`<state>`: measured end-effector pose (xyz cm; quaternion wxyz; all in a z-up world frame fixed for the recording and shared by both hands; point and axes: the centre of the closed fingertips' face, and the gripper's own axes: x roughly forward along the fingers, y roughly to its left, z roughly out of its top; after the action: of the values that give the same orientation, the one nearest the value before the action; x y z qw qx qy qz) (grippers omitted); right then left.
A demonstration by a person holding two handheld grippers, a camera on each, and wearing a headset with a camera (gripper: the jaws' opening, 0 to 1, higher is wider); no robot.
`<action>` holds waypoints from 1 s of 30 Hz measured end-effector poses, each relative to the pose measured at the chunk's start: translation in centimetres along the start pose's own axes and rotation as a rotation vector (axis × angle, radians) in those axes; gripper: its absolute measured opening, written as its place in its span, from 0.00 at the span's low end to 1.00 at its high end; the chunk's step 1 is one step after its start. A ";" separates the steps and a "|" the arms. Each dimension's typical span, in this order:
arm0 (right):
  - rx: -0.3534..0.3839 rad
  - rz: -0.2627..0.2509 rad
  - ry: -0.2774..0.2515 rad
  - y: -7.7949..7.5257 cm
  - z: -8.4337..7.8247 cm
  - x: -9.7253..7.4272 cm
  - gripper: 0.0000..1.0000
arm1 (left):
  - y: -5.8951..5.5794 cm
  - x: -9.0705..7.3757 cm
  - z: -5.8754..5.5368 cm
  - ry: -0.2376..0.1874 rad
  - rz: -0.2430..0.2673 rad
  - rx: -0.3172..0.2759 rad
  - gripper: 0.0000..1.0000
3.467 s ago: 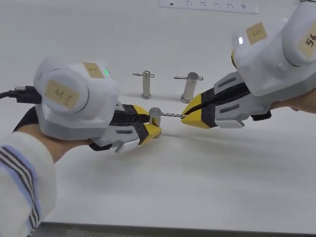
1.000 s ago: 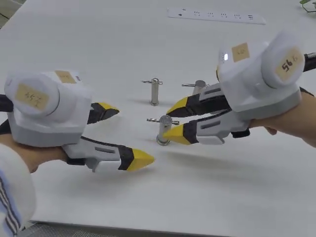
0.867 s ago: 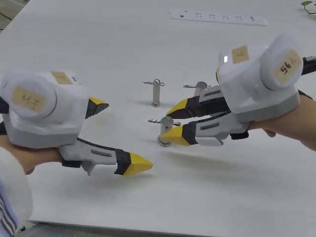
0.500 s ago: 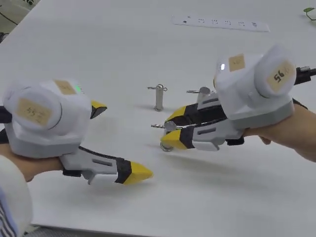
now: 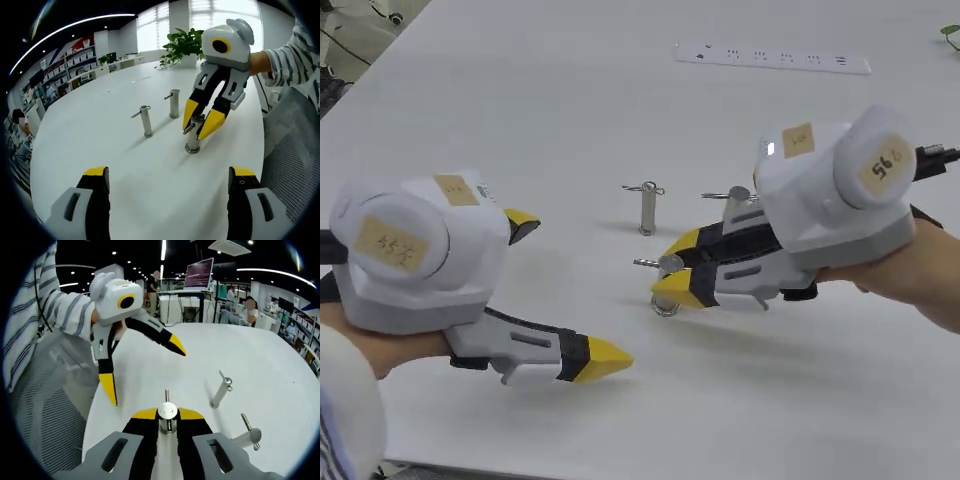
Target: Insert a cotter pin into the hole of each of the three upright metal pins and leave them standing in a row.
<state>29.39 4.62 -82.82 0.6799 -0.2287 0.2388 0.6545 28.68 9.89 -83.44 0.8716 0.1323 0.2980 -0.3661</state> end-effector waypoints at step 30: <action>0.018 -0.031 -0.028 -8.8 -5.9 -10.0 0.13 | -0.6 -0.1 0.2 -0.008 0.020 -0.077 0.99</action>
<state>37.74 -7.23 -81.22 0.6953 -0.2170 0.2314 0.6450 28.29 9.40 -83.19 0.8808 0.1003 0.3072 -0.3461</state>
